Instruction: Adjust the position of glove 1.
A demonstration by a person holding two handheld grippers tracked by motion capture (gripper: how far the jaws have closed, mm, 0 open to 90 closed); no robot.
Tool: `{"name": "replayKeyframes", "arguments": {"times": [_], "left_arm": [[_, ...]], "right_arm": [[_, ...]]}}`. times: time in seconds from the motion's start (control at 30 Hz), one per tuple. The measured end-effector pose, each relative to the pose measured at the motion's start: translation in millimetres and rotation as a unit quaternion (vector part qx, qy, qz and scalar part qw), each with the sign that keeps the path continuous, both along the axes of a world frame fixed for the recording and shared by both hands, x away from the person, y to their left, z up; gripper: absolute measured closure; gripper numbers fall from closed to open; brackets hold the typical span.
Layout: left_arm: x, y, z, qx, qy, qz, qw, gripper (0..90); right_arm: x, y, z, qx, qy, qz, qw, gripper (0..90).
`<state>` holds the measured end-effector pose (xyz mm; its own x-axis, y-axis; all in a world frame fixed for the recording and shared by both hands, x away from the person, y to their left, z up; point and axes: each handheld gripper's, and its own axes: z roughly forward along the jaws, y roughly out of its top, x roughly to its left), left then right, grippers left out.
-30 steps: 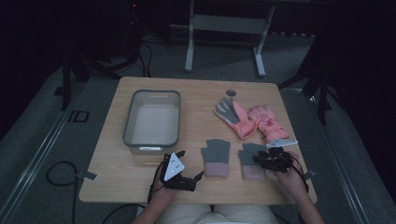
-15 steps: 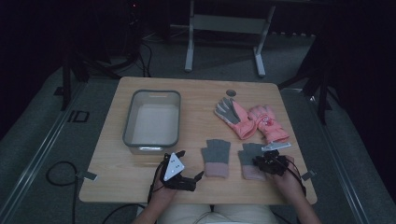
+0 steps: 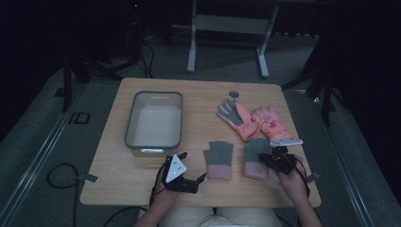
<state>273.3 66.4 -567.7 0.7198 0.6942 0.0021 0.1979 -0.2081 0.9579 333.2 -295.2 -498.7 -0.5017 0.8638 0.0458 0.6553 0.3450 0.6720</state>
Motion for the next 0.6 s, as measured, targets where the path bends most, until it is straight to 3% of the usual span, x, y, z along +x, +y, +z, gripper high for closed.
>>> {"name": "replayKeyframes", "arguments": {"times": [0.13,0.27,0.47,0.6], "left_arm": [[0.1,0.4,0.0,-0.001,0.001,0.0,1.0,0.0],[0.3,0.7,0.0,-0.002,0.001,-0.001,1.0,0.0],[0.4,0.8,0.0,-0.002,0.002,-0.003,1.0,0.0],[0.3,0.8,0.1,-0.002,0.001,-0.004,1.0,0.0]], "right_arm": [[1.9,14.8,24.0,0.016,-0.023,0.01,0.9996,85.2],[5.0,33.5,36.9,0.025,-0.032,0.024,0.9989,85.2],[8.8,63.0,40.0,0.043,-0.031,0.051,0.9973,85.2],[9.8,83.3,33.4,0.037,-0.024,0.073,0.9964,85.2]]}}
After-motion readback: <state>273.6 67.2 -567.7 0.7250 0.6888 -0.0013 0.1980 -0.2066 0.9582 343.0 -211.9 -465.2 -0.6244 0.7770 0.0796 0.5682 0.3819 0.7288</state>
